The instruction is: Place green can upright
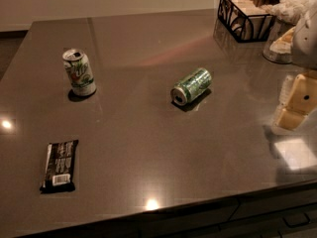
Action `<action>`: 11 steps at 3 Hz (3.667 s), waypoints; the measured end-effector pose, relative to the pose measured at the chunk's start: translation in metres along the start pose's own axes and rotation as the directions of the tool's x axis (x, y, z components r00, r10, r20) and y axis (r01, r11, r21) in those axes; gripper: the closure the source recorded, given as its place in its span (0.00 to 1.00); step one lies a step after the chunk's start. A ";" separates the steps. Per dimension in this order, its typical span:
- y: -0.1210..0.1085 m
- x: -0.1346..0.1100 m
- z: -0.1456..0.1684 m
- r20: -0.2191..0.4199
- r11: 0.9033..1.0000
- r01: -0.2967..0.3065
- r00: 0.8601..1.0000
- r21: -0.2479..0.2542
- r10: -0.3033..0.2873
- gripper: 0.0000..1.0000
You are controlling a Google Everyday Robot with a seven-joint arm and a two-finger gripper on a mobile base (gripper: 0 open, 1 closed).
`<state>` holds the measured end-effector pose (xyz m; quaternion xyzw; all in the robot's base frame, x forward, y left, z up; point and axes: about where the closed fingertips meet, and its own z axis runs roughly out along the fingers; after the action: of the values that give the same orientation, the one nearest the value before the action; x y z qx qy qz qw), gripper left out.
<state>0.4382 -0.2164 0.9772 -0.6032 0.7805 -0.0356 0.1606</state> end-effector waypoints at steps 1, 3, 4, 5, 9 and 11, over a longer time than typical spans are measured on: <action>0.000 0.000 0.000 0.000 1.000 0.000 1.000 0.000 0.000 0.00; -0.021 -0.044 0.018 0.080 0.985 0.170 0.983 -0.035 -0.167 0.00; -0.033 -0.072 0.036 0.151 0.938 0.343 0.931 -0.044 -0.333 0.00; -0.041 -0.094 0.051 0.199 0.867 0.497 0.853 -0.027 -0.483 0.00; -0.074 -0.122 0.138 0.194 0.594 0.796 0.605 -0.119 -0.772 0.00; -0.068 -0.126 0.168 0.236 0.537 0.829 0.560 -0.160 -0.794 0.00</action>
Offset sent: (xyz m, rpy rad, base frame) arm 0.0281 0.0263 0.0007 0.0218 0.0037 0.1148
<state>0.5787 -0.0919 0.8613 -0.9123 0.3958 0.0346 0.0996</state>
